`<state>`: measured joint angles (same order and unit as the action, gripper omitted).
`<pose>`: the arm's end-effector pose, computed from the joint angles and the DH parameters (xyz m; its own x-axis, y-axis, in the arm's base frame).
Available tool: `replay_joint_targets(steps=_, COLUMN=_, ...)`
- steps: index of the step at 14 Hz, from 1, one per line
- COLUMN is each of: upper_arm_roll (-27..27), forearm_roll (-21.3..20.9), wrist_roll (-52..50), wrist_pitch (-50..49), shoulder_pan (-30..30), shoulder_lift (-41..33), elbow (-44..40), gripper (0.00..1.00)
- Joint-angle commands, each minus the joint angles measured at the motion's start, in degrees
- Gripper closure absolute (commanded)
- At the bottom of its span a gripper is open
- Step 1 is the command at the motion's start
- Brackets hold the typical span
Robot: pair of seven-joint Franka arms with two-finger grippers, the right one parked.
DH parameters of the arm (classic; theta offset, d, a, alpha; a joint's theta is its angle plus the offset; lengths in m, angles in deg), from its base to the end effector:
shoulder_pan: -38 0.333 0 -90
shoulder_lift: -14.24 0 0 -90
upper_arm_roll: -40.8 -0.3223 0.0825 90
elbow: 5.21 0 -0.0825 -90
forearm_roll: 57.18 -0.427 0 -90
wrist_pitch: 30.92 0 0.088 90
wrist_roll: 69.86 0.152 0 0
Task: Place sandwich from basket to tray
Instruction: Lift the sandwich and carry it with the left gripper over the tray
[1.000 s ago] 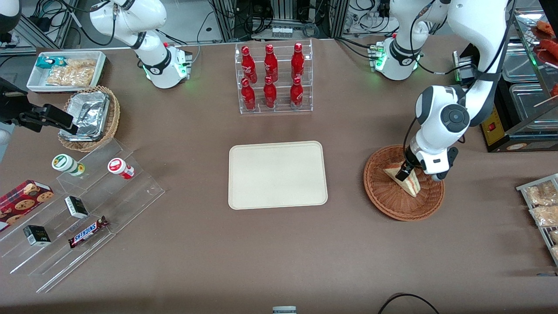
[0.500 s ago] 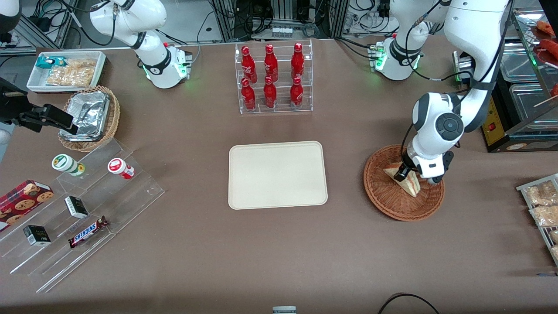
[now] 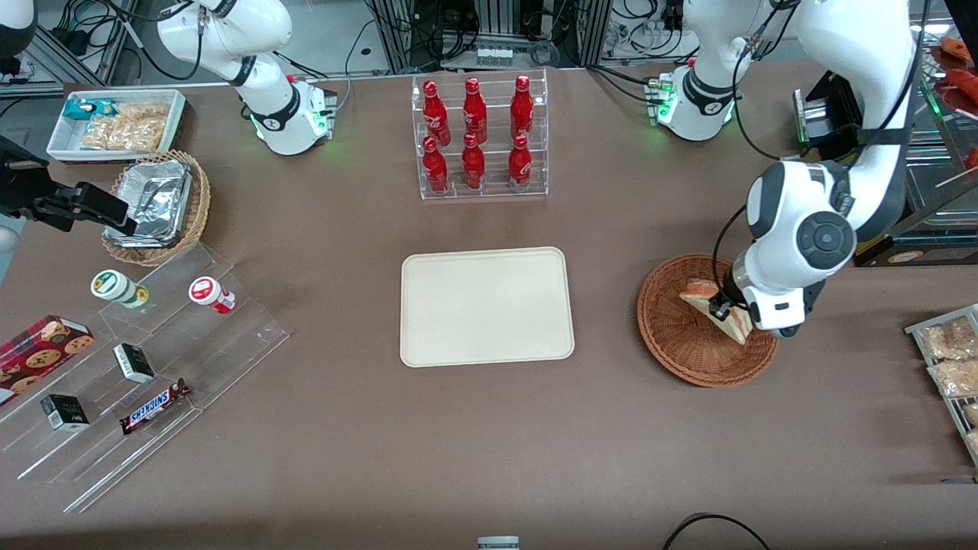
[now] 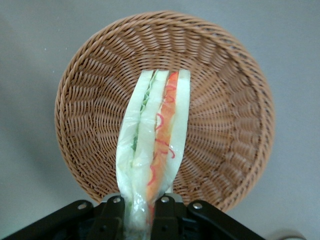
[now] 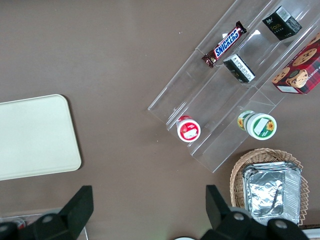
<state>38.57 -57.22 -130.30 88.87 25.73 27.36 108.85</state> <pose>0.6019 -0.1066 0.2739 0.6346 0.7709 -0.0552 0.7627 -0.6362 -0.1164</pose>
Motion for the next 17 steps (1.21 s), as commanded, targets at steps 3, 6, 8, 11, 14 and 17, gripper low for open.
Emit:
replay_joint_targets(steps=3, upper_arm_roll=1.00, forearm_roll=-0.13, wrist_roll=11.55, wrist_pitch=-2.36, shoulder_pan=-3.63, shoulder_lift=0.33, elbow=-0.86, gripper=0.92)
replay_joint_targets(steps=6, upper_arm_roll=1.18, forearm_roll=-0.13, wrist_roll=13.67, wrist_pitch=-3.16, shoulder_pan=-8.55, shoulder_lift=2.95, elbow=-4.09, gripper=0.92)
replay_joint_targets(steps=8, upper_arm_roll=1.18, forearm_roll=-0.13, wrist_roll=17.79, wrist_pitch=-3.16, shoulder_pan=-12.85, shoulder_lift=6.81, elbow=-8.66, gripper=0.92)
replay_joint_targets(steps=11, upper_arm_roll=1.18, forearm_roll=0.74, wrist_roll=20.28, wrist_pitch=-2.98, shoulder_pan=-18.31, shoulder_lift=13.32, elbow=-15.86, gripper=0.92)
replay_joint_targets(steps=14, upper_arm_roll=2.23, forearm_roll=5.48, wrist_roll=18.78, wrist_pitch=-2.98, shoulder_pan=-22.35, shoulder_lift=19.21, elbow=-22.89, gripper=0.93)
replay_joint_targets(steps=17, upper_arm_roll=2.41, forearm_roll=6.19, wrist_roll=12.47, wrist_pitch=-3.07, shoulder_pan=-27.01, shoulder_lift=24.39, elbow=-29.05, gripper=0.93)
